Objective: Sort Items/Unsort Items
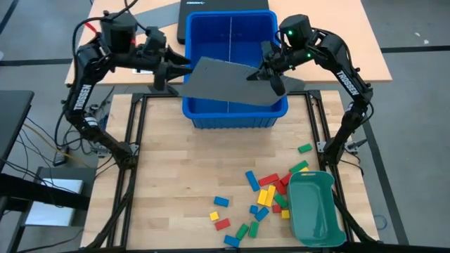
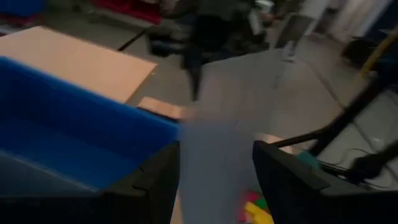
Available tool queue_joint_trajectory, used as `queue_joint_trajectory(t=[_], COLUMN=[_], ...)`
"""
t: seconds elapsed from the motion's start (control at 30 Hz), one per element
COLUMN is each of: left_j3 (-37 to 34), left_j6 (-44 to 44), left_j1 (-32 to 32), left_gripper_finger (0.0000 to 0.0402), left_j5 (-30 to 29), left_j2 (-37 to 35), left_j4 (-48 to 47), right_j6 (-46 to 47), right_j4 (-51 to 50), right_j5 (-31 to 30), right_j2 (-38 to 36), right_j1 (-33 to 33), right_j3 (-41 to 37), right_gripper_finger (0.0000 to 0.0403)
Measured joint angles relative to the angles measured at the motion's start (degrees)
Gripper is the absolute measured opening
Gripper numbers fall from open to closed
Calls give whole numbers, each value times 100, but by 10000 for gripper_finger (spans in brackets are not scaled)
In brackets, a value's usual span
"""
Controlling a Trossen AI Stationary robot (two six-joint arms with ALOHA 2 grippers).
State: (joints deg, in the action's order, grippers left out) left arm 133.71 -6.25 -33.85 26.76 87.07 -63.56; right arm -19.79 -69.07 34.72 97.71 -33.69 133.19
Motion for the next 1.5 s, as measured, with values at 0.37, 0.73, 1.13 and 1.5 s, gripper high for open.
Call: queue_joint_trajectory(t=[0.37, 0.73, 1.13, 1.5], left_j3=[4, 8, -2, -2], left_j6=[46, 111, 784, 861], left_j1=[2, 74, 210, -136], left_gripper_finger=[209, 197, 11, 3], left_j5=[-248, -51, -291, -621], left_j2=[124, 427, 712, 596], left_j4=[-194, 21, 719, 1622], right_j6=[-55, -83, 121, 602], right_j4=[-17, -94, -53, 414], right_j5=[-31, -20, -128, -650], right_j2=[0, 0, 0, -504], right_j1=[-2, -2, -17, -470], right_j3=[0, 0, 0, 0], right_gripper_finger=[0, 0, 8, 85])
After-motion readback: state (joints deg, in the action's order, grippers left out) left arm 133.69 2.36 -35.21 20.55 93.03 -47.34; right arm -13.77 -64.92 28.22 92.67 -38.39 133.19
